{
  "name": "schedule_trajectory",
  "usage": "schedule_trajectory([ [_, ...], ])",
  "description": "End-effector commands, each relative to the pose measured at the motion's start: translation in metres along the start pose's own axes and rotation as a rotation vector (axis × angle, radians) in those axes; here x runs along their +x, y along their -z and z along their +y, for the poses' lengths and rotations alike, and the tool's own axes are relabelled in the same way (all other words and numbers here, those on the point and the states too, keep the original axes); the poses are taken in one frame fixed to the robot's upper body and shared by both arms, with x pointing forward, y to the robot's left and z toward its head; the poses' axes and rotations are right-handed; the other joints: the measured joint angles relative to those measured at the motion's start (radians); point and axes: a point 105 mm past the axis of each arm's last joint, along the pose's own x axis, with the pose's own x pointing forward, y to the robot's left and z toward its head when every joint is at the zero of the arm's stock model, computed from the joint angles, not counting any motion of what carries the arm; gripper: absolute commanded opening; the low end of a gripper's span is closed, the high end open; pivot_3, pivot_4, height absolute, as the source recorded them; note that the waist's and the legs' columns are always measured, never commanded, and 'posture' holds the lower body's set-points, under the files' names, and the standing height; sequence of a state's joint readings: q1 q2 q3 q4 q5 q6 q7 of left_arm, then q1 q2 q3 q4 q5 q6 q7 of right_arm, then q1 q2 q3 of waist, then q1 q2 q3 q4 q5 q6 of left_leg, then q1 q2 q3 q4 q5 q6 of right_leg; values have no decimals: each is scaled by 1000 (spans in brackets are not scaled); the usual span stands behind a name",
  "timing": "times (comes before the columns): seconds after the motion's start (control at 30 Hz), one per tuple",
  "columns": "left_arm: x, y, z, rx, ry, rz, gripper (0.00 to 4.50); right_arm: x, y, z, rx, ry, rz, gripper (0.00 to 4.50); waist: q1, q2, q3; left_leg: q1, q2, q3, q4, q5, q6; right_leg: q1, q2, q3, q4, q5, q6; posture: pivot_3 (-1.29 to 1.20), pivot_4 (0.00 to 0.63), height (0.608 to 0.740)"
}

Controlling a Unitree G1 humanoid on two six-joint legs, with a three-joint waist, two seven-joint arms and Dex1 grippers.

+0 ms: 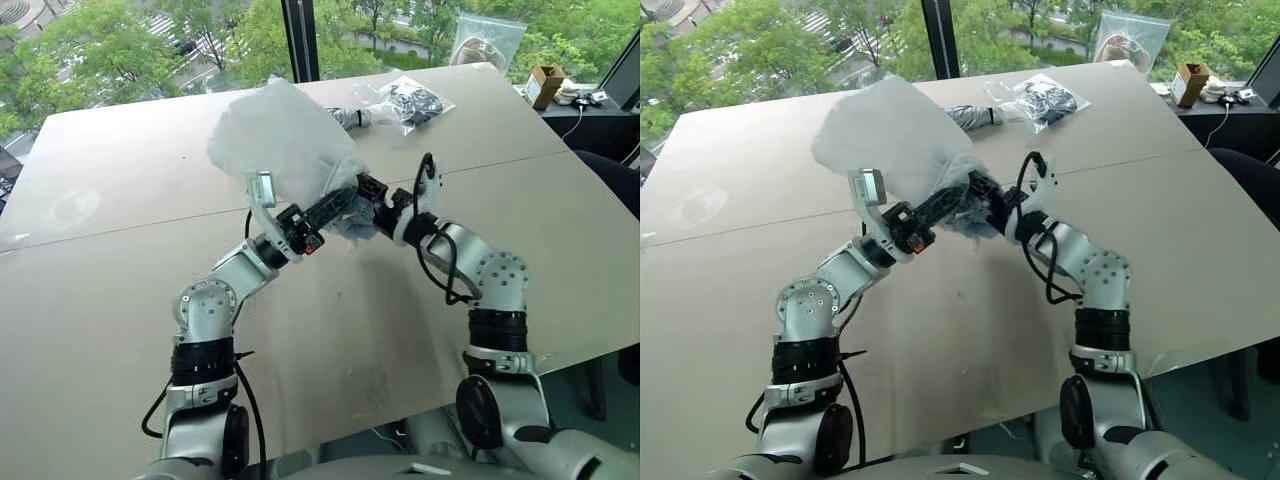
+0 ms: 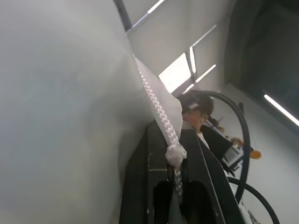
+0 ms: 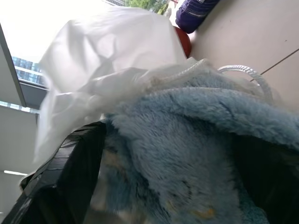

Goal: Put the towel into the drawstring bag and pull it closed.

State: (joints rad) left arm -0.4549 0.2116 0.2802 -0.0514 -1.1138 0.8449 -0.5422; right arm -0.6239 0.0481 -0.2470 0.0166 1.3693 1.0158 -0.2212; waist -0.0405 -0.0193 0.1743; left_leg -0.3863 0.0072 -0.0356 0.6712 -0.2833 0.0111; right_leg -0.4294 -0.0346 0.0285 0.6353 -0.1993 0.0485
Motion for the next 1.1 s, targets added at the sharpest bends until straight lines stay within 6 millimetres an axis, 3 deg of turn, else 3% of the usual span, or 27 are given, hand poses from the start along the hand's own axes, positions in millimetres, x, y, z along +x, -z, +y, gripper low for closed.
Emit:
schedule_trajectory([
  [0.03, -2, -11, 8, -86, -45, -81, 0, -22, 0, 10, -42, -96, 87, 4455, 0, 0, 0, 0, 0, 0, 0, 0, 0, 0, 0, 0, 0, 0, 0, 0, 150, 740],
  [0.13, -3, -11, 10, -141, -51, -104, 0, -34, 1, 0, -152, -60, 139, 4455, 0, 0, 0, 0, 0, 0, 0, 0, 0, 0, 0, 0, 0, 0, 0, 0, 150, 740],
  [0.3, -3, -10, 12, -182, -63, -114, 0, -55, 6, -10, -677, -41, 234, 4455, 0, 0, 0, -1, -1, 1, 1, 0, 0, 0, 0, 0, -1, 0, 1, 0, 150, 740],
  [0.43, -3, -8, 12, -193, -68, -111, 0, -65, -13, -29, -921, 23, 273, 4455, -1, -1, -1, 0, 0, 1, 1, 0, 0, 1, 1, 1, -1, 0, 1, 0, 150, 740],
  [0.5, -3, -6, 11, -200, -66, -109, 0, -65, -17, -46, -969, 81, 301, 4455, 0, -1, -1, 1, 0, 1, 1, 0, 0, 1, 1, 1, -1, 0, 1, 0, 150, 740],
  [0.6, -2, -5, 9, -212, -55, -112, 0, -60, -6, -58, -1046, 76, 359, 4455, 0, -1, -1, 2, 0, 1, 1, 0, 0, 2, 1, 2, 0, 0, 1, 0, 150, 740],
  [0.73, 2, -6, 4, -226, -36, -113, 0, -40, 11, -50, -983, -10, 345, 4455, 0, -1, -1, 2, 0, 1, 1, 0, -1, 1, 1, 2, 0, 0, 0, 0, 150, 740],
  [0.87, 5, 0, -2, -233, -16, -89, 0, -27, 3, -34, -895, -54, 214, 4455, 6, -2, -1, 1, 0, 0, 1, 2, -3, 1, 1, 2, 0, 0, 0, 0, 150, 740],
  [1.1, 0, 4, 1, -237, -32, -71, 0, -30, -3, -17, -854, -108, 176, 1149, 23, -1, -1, 1, -1, 0, 1, 2, -3, 1, 0, 2, -1, 0, 0, 0, 150, 740],
])
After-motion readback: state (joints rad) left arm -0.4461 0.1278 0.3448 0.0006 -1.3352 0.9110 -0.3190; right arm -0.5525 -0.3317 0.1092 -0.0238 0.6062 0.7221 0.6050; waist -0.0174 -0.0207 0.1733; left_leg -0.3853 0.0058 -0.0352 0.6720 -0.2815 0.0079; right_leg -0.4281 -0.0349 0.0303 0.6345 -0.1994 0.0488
